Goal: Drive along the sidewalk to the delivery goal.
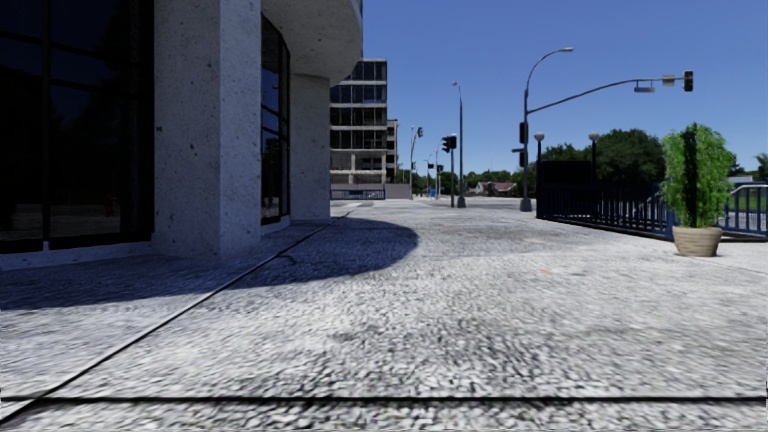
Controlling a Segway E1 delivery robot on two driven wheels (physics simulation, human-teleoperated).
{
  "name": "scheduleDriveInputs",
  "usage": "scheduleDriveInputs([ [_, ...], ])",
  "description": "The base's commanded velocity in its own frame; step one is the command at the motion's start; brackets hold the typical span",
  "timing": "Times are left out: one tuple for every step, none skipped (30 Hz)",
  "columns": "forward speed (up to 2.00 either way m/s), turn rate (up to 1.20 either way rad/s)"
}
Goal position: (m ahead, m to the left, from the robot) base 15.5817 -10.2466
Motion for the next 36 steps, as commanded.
scheduleDriveInputs([
  [2.0, 0.0],
  [2.0, 0.0],
  [2.0, 0.0],
  [2.0, 0.0],
  [2.0, 0.0],
  [2.0, 0.0],
  [2.0, -0.01],
  [2.0, -0.01],
  [2.0, -0.02],
  [2.0, -0.02],
  [2.0, -0.02],
  [2.0, -0.02],
  [2.0, -0.03],
  [2.0, -0.04],
  [2.0, -0.05],
  [2.0, -0.05],
  [2.0, -0.05],
  [2.0, -0.05],
  [2.0, -0.05],
  [2.0, -0.05],
  [2.0, -0.05],
  [2.0, -0.05],
  [2.0, -0.05],
  [2.0, -0.05],
  [2.0, -0.05],
  [2.0, -0.05],
  [2.0, -0.05],
  [2.0, -0.05],
  [2.0, -0.05],
  [2.0, -0.05],
  [2.0, -0.05],
  [2.0, -0.05],
  [2.0, -0.06],
  [2.0, -0.06],
  [2.0, -0.06],
  [2.0, -0.07],
])
